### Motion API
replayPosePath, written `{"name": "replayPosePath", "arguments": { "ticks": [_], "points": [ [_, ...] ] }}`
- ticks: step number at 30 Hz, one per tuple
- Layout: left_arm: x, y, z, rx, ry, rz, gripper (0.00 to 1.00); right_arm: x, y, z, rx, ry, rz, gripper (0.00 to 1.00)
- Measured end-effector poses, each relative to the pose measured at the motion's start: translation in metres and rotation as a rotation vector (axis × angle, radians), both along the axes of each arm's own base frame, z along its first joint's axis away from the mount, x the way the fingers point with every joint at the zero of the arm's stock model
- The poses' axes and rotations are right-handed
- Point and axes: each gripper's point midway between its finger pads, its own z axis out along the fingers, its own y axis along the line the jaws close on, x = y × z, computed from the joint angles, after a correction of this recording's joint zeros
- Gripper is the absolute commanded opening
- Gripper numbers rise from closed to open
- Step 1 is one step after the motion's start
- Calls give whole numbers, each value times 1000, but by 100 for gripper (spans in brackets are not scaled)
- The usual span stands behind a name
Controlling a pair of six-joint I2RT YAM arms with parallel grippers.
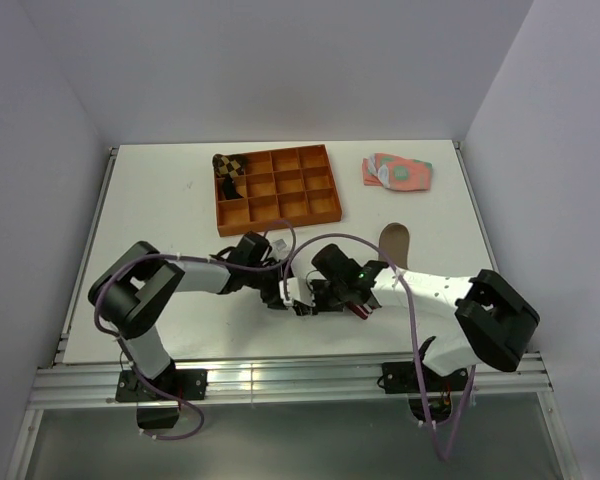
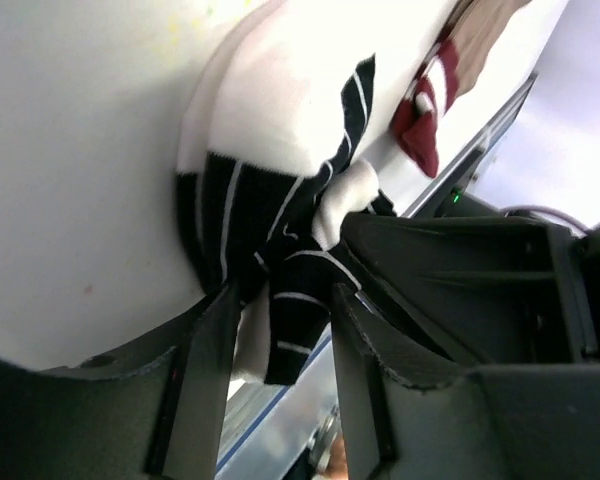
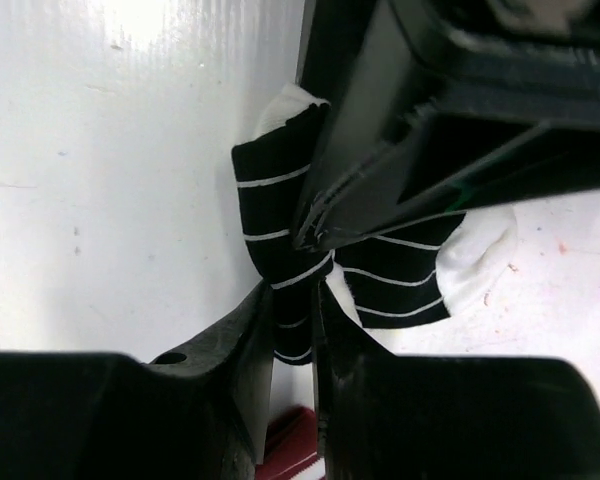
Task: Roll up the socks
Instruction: Roll the sock at the center of the board.
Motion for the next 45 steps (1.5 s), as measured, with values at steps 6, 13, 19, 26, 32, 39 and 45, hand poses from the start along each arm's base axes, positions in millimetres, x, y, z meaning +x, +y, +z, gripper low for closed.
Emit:
{"name": "replayPosePath", "arguments": {
  "ticks": [6, 13, 19, 26, 32, 39, 45],
  "points": [
    [1, 12, -2, 7, -53, 119, 48, -10, -6, -3, -10, 145, -3, 19],
    [7, 24, 2, 41, -161, 246, 48, -12, -8, -4, -16, 283, -13, 19],
    [12, 26, 23, 59, -338, 319, 53, -2, -8, -2, -43, 468, -52, 19],
    [10, 31, 33, 97, -542, 325, 56, 9, -10, -2, -92, 717, -103, 19],
    [10, 28, 42, 137, -763, 245, 63, 12, -9, -2, -124, 885, -139, 19],
    [11, 13, 53, 118, -971, 109, 64, 14, -11, -2, -148, 991, -177, 20],
    [11, 3, 33, 155, -1017, -19, 64, 16, -15, -2, -161, 1021, -200, 21]
  ]
}}
